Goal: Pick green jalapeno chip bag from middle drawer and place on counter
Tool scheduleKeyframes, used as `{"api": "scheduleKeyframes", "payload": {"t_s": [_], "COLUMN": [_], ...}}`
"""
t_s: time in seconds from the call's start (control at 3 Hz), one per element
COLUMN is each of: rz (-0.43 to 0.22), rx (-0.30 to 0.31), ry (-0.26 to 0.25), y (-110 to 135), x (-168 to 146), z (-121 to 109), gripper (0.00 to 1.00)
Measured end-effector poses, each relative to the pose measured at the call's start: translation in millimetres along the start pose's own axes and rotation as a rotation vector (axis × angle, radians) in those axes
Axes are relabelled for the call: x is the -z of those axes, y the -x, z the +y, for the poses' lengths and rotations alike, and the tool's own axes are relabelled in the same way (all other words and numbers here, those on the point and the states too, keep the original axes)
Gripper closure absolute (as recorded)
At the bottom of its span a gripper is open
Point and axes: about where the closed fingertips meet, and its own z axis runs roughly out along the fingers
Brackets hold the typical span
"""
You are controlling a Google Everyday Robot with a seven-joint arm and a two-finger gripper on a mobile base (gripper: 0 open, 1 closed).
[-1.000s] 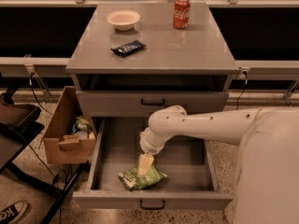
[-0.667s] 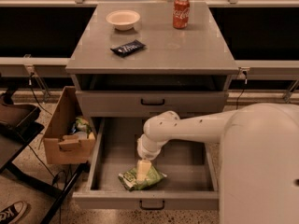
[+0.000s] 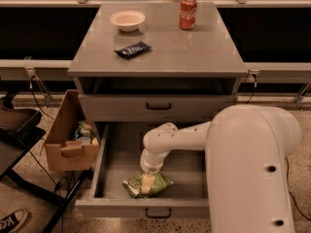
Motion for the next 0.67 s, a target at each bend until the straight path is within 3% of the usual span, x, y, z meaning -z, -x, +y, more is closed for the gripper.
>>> {"api": "scheduleKeyframes", "payload": {"t_s": [0.67], "rz": [0.033], "rx": [0.052], "ry": [0.073], "y": [2], "x": [-31], "z": [10], "gripper": [0.69]}}
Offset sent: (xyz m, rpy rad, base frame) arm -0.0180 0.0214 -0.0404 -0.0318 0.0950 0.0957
